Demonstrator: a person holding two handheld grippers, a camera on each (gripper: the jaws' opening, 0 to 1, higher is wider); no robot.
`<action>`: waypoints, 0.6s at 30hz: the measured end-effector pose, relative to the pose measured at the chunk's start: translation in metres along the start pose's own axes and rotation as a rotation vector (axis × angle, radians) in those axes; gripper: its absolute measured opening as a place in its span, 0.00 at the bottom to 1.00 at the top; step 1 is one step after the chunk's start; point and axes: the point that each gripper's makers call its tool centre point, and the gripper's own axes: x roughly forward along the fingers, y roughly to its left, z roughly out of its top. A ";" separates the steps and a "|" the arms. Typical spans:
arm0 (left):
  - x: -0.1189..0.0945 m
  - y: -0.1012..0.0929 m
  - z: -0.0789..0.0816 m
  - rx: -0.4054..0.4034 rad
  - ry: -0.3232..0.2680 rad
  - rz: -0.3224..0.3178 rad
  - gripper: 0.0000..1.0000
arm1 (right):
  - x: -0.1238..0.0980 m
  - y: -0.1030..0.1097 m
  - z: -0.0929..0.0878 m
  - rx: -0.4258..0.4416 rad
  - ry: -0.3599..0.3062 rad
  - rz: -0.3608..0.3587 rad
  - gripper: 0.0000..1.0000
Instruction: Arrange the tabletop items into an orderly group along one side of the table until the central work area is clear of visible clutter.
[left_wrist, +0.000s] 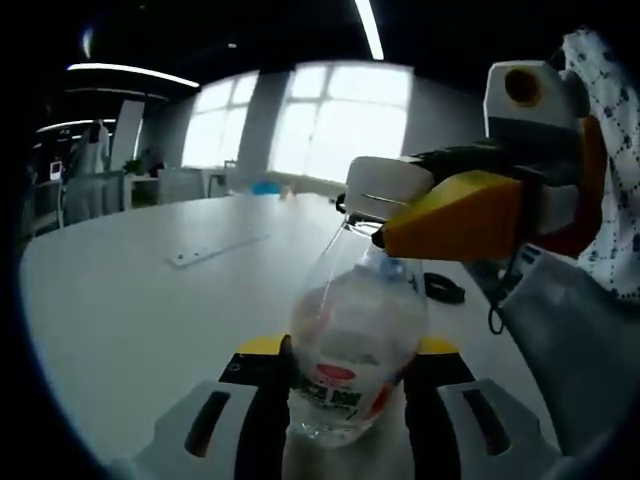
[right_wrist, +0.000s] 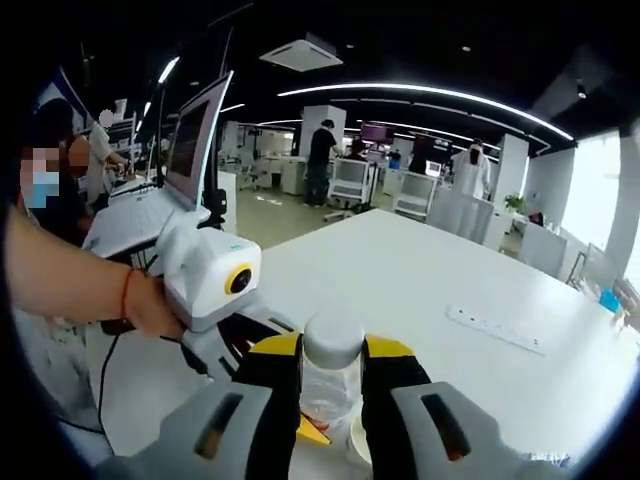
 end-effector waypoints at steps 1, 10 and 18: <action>0.000 0.000 0.000 -0.005 0.001 0.002 0.42 | 0.000 0.000 0.000 0.000 -0.001 0.000 0.19; -0.001 0.002 -0.002 -0.021 0.003 0.013 0.43 | 0.001 0.001 0.001 0.008 -0.001 0.001 0.19; -0.001 0.001 -0.002 -0.040 0.006 0.020 0.46 | 0.002 0.001 0.001 0.007 -0.003 0.002 0.20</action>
